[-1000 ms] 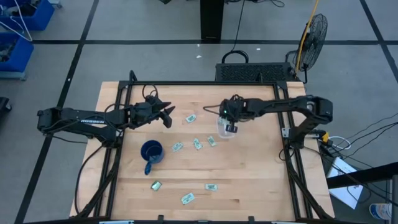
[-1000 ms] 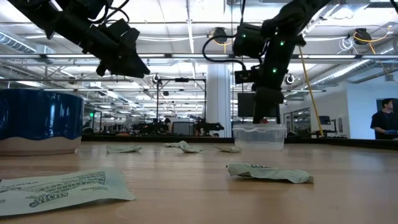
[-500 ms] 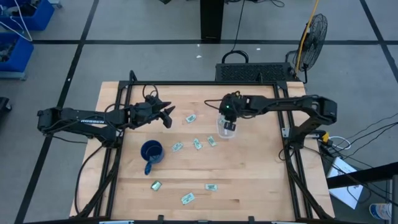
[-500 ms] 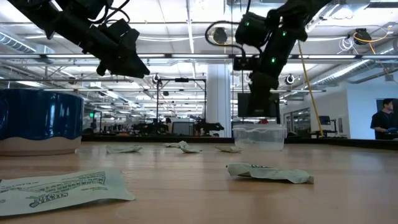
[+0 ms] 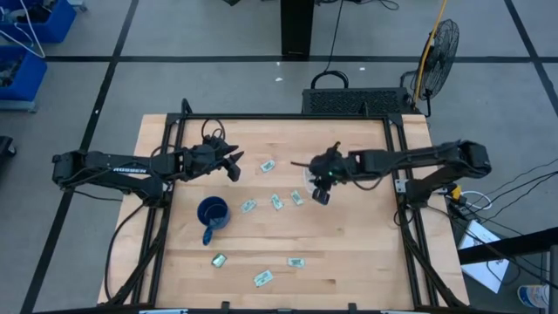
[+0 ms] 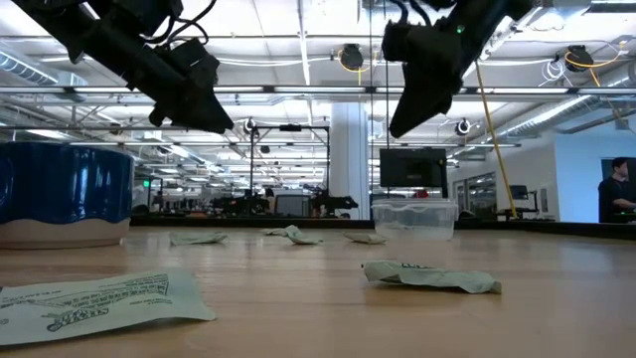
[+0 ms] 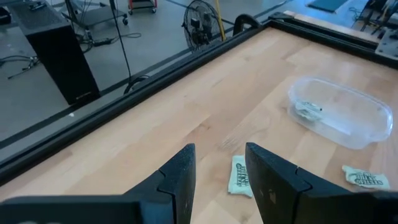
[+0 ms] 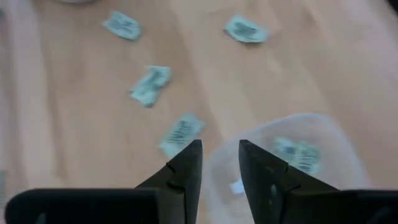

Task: Pick and place Stevia / Truvia into bins
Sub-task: Put the light green stevia packet into the transparent container

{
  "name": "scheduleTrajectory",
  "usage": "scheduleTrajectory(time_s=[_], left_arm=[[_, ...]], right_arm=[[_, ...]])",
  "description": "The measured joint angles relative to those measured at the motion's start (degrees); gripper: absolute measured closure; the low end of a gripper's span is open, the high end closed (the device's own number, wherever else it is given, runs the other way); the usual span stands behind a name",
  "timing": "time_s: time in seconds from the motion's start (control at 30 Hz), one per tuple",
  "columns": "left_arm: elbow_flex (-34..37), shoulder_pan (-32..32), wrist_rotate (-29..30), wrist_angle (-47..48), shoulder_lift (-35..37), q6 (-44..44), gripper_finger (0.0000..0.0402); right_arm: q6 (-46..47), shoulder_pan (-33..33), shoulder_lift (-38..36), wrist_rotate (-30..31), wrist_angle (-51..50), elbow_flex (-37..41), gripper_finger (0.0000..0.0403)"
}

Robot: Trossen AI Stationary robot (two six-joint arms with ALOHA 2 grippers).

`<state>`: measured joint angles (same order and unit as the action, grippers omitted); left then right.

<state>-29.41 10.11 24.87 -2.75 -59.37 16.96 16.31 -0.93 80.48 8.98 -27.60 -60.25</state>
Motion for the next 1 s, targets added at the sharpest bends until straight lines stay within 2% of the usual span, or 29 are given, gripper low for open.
scheduleTrajectory(time_s=[0.2,0.4,0.63,0.73,0.87,1.0], left_arm=[[0.0,0.0,-1.4,0.6,0.0,0.1,0.0256],[0.0,0.0,-1.5,1.4,0.0,4.7,0.0256],[0.0,-0.1,-3.9,0.6,-0.4,6.2,0.0256],[0.0,-0.1,-6.0,-2.9,-3.6,6.4,0.0256],[-0.1,0.3,-13.5,-10.3,-11.5,6.5,0.0256],[-3.3,3.3,-17.2,-8.7,-20.1,6.7,0.0256]], right_arm=[[5.5,5.5,0.0,0.1,3.3,0.0,0.0306],[5.8,9.3,0.9,0.2,11.0,0.0,0.0307],[5.4,10.6,3.5,0.2,12.7,0.0,0.0307],[4.9,9.5,4.7,0.1,12.0,0.0,0.0307],[4.9,7.2,5.0,0.1,12.0,0.1,0.0307],[4.9,5.1,5.0,0.0,11.9,0.1,0.0307]])
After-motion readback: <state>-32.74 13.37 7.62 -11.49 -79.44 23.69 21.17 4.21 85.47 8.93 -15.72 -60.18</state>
